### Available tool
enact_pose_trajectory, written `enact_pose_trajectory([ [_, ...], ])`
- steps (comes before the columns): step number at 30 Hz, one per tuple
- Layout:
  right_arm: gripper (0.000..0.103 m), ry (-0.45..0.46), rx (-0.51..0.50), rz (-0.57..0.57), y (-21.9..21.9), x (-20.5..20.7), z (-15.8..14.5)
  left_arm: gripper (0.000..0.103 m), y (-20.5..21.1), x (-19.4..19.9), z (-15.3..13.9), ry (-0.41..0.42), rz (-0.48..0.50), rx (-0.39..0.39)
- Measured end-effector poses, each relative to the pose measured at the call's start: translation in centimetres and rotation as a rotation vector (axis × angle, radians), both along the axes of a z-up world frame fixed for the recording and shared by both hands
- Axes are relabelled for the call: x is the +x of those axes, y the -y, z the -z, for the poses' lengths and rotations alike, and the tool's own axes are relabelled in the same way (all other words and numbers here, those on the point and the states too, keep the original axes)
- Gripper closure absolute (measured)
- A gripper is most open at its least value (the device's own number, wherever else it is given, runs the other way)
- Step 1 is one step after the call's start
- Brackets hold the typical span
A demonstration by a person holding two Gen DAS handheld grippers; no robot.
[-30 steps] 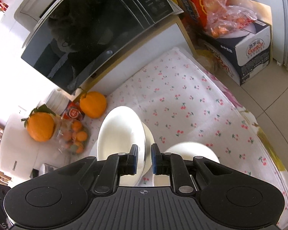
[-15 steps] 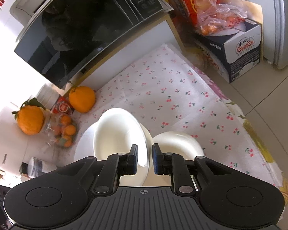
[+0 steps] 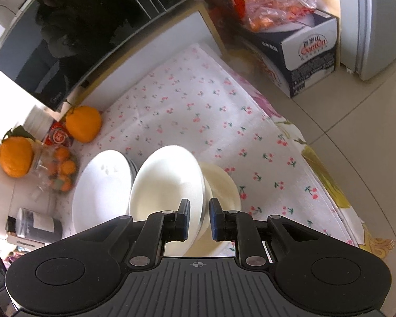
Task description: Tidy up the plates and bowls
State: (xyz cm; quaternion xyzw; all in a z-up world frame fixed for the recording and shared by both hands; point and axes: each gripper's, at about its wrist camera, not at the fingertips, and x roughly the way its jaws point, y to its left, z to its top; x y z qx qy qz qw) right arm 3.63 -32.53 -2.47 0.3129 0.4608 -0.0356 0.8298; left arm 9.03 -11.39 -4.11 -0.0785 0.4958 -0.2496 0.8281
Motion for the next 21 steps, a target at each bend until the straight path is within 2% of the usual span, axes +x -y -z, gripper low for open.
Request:
enact_pose_trajectory([
  [8, 0.085, -0.051, -0.007, -0.013, 0.0, 0.3, 1.3, 0.081, 0.6, -0.2, 0.6, 0.009, 0.01, 0.043],
  [21, 0.085, -0.075, -0.023, -0.019, 0.0, 0.5, 1.9, 0.081, 1.2, -0.3, 0.9, 0.02, 0.028, 0.071],
])
